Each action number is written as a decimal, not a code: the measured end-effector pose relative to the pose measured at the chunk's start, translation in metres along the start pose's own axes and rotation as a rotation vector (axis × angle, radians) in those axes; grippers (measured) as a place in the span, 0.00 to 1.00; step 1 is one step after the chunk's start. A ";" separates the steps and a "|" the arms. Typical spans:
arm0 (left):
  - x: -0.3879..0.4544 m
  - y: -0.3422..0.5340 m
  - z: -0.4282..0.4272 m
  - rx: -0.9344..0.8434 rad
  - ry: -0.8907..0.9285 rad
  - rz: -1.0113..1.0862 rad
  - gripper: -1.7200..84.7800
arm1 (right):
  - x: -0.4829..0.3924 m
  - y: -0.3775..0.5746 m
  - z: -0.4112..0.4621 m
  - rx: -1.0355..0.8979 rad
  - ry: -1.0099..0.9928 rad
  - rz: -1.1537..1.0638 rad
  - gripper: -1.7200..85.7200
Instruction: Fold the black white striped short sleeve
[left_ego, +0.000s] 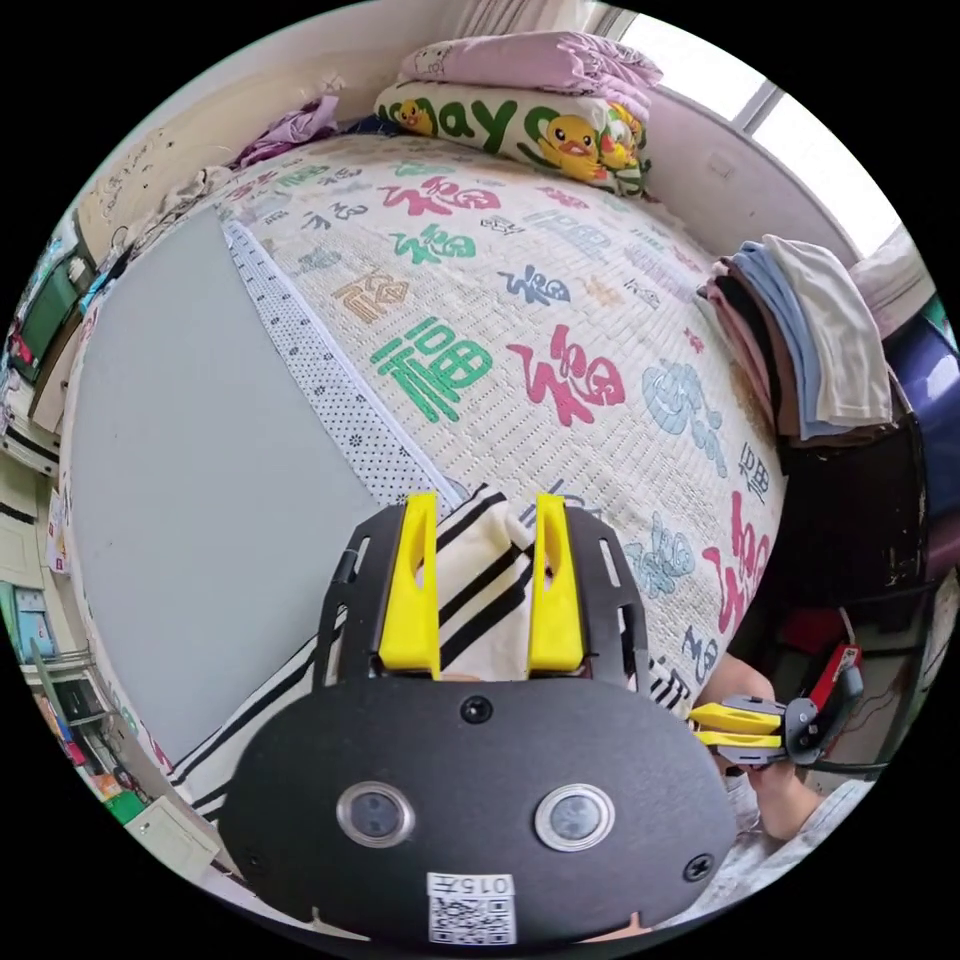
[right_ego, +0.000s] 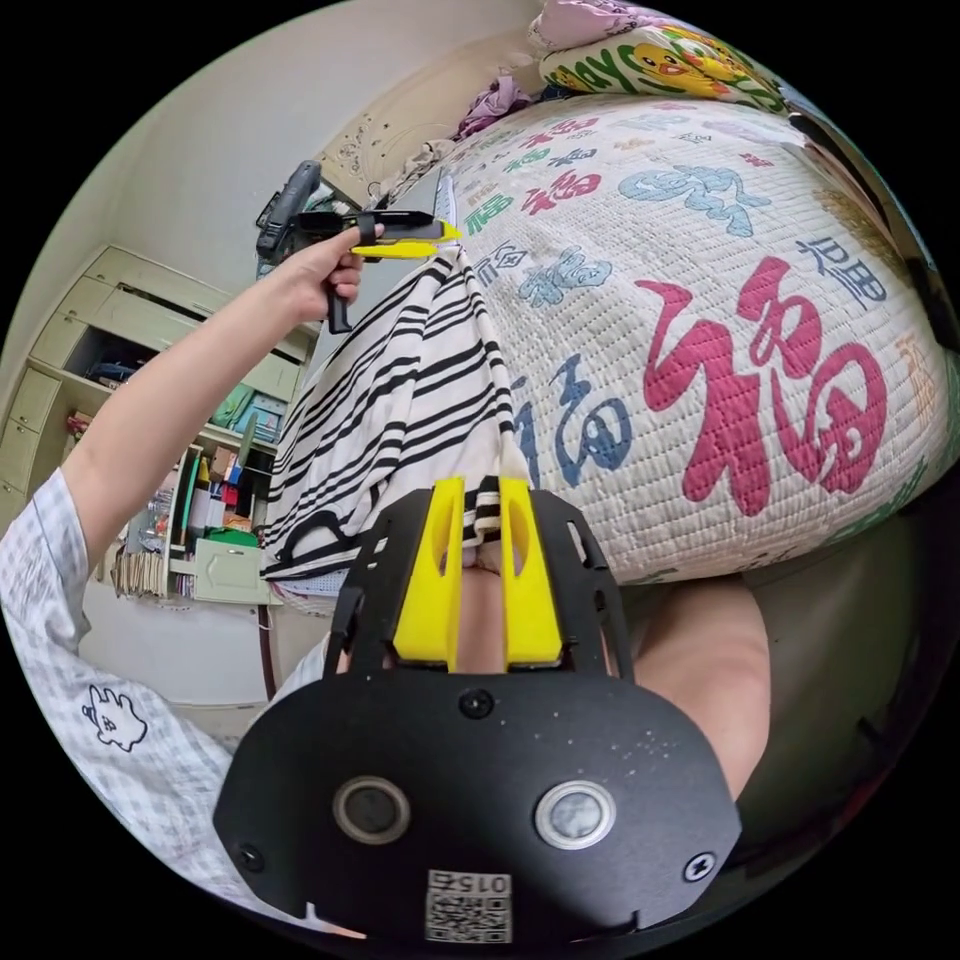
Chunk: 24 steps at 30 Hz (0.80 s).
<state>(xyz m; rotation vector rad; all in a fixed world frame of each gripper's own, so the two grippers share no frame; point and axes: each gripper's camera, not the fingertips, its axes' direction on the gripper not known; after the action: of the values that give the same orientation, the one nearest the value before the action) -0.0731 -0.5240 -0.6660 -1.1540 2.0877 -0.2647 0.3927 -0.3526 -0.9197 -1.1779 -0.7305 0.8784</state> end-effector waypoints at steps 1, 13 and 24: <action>0.003 -0.003 0.004 -0.006 -0.015 0.006 0.17 | 0.006 0.003 0.000 0.001 -0.014 0.000 0.06; 0.049 -0.012 -0.006 0.025 -0.174 0.202 0.02 | 0.047 0.030 -0.065 0.200 0.097 0.054 0.03; 0.005 0.016 -0.034 0.101 -0.036 0.101 0.02 | 0.039 -0.022 0.011 -0.067 0.133 -0.052 0.06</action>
<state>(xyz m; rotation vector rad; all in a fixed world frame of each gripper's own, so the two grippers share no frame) -0.1085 -0.5239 -0.6519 -0.9844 2.0692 -0.2956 0.4061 -0.3165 -0.8947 -1.2585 -0.6833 0.7296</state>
